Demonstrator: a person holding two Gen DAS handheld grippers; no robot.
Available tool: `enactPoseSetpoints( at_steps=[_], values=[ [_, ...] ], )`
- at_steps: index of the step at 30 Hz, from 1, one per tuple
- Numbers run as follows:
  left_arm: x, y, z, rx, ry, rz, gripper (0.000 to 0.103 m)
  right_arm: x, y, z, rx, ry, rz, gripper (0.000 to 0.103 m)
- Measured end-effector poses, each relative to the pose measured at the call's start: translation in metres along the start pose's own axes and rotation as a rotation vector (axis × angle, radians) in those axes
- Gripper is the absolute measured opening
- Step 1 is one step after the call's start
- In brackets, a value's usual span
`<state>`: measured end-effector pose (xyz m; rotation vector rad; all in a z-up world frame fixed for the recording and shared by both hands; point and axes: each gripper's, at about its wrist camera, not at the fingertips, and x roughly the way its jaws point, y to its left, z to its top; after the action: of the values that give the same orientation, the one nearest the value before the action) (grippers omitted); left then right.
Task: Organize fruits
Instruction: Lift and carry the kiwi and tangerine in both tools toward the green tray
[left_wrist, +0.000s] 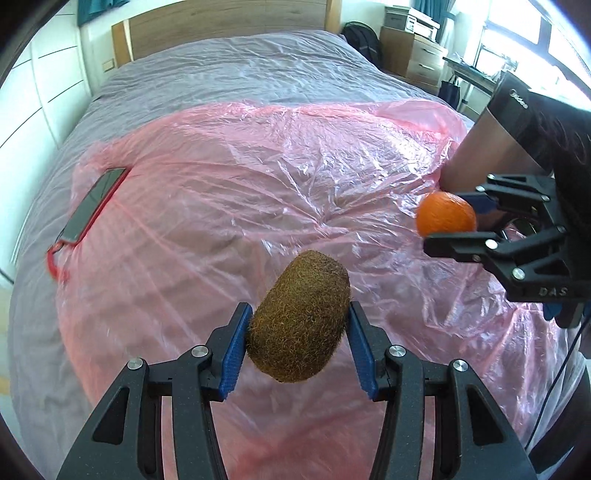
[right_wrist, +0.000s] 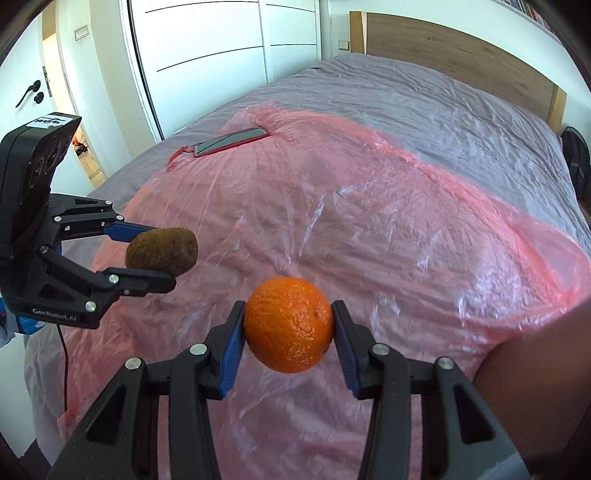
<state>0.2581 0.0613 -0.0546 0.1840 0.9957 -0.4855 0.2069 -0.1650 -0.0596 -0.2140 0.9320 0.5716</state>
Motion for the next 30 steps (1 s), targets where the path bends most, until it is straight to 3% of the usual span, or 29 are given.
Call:
enactPoseSetpoints(
  at_steps=[14, 30],
  values=[
    [-0.042, -0.059, -0.039, -0.045, -0.021, 0.011, 0.046, -0.064, 0.019, -0.066, 0.05, -0.002, 0.007, 0.07],
    [-0.077, -0.139, -0.068, -0.065, -0.038, -0.042, 0.046, -0.129, 0.001, -0.146, 0.152, -0.012, -0.03, 0.07]
  ],
)
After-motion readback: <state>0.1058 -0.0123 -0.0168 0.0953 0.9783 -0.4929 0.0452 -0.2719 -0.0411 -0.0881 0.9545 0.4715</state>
